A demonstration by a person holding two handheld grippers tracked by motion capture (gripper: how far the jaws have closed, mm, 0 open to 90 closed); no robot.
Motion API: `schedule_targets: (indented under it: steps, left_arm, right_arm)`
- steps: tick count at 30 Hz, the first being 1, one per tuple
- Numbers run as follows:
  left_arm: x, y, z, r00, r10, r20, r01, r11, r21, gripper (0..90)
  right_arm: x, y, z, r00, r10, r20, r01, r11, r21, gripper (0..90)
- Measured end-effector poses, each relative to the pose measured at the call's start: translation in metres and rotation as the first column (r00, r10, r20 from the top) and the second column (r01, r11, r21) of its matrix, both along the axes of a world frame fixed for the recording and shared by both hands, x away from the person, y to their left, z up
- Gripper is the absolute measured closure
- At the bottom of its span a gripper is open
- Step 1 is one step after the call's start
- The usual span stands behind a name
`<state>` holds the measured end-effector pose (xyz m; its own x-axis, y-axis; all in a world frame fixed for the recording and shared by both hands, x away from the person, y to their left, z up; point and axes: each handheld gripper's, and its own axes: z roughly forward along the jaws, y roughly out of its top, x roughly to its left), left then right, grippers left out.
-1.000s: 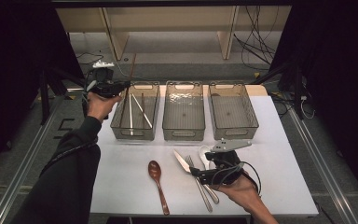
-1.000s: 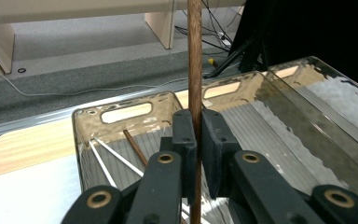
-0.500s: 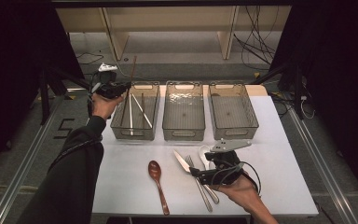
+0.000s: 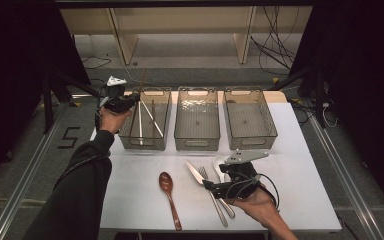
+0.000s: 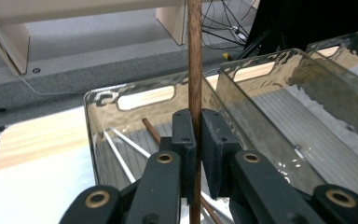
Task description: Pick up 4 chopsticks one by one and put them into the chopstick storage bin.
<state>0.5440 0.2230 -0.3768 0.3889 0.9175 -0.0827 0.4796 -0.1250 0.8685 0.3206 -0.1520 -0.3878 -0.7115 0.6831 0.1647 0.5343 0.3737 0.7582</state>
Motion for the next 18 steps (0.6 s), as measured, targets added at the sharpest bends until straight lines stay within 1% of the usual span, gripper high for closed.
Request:
schedule_targets:
  steps: [5, 9, 11, 13, 15, 18]
  left_arm:
    - [-0.001, 0.004, -0.007, 0.9998, 0.009, -0.018, -0.009, 1.0000, 0.003, 82.8]
    - [-0.001, 0.007, -0.011, 0.9993, 0.025, -0.028, -0.025, 0.9997, -0.004, 82.0]
    - [-0.002, 0.008, -0.013, 0.9992, 0.027, -0.030, -0.027, 0.9996, -0.008, 79.2]
    - [-0.003, 0.008, -0.015, 0.9991, 0.022, -0.035, -0.022, 0.9998, -0.002, 77.5]
    - [-0.004, 0.009, -0.016, 0.9988, 0.024, -0.041, -0.025, 0.9997, -0.004, 72.8]
    - [-0.010, 0.011, -0.013, 0.9989, 0.020, -0.042, -0.022, 0.9992, -0.032, 65.3]
  right_arm:
    - [0.000, 0.000, 0.000, 1.0000, 0.000, 0.001, 0.000, 1.000, 0.000, 25.3]
    - [0.000, 0.000, 0.000, 1.0000, -0.001, -0.003, 0.001, 1.000, 0.000, 25.4]
    - [0.000, 0.000, 0.000, 1.0000, -0.001, -0.003, 0.001, 1.000, -0.001, 25.4]
    - [0.000, 0.000, 0.000, 1.0000, -0.002, -0.004, 0.002, 1.000, -0.001, 25.4]
    - [0.001, 0.000, 0.000, 1.0000, -0.003, -0.003, 0.003, 1.000, 0.000, 25.3]
    - [0.001, 0.000, 0.000, 1.0000, -0.004, -0.003, 0.004, 1.000, -0.001, 25.4]
